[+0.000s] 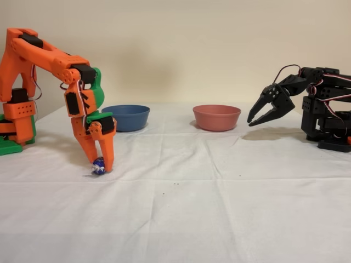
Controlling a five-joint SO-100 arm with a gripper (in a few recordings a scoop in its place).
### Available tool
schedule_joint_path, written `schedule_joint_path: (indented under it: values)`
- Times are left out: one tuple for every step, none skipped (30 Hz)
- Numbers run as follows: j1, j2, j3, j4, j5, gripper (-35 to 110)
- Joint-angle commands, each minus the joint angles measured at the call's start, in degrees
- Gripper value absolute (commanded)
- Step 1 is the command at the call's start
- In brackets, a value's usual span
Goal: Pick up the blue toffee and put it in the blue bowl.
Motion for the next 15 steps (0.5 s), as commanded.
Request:
schedule_joint_path:
  values:
    - [-2.55,9.49,3.43,1.49,-1.41,8]
    - [-3.52,11.43,4.83,1.67,-1.41,8]
    - [-4.75,13.54,6.24,1.93,-1.41,8]
    - [-5.98,15.73,7.56,2.29,-1.32,8]
    - [-7.29,17.75,8.53,2.90,-1.23,8]
    - [-8.79,19.69,9.23,3.69,-1.05,8]
    - [-10.28,21.62,9.67,4.57,-0.88,8]
    - [-11.78,23.47,9.93,5.54,-0.62,8]
    - [-13.27,25.14,9.93,6.50,-0.35,8]
    - [-14.85,26.81,9.84,7.38,-0.18,8]
    - [-16.35,28.30,9.58,8.26,0.00,8]
    - [-17.93,29.88,9.23,9.14,0.00,8]
    - [-19.51,31.29,8.88,9.93,-0.18,8]
    - [-21.09,32.52,8.35,10.72,-0.09,8]
    - [-22.76,33.66,7.82,11.51,-0.09,8]
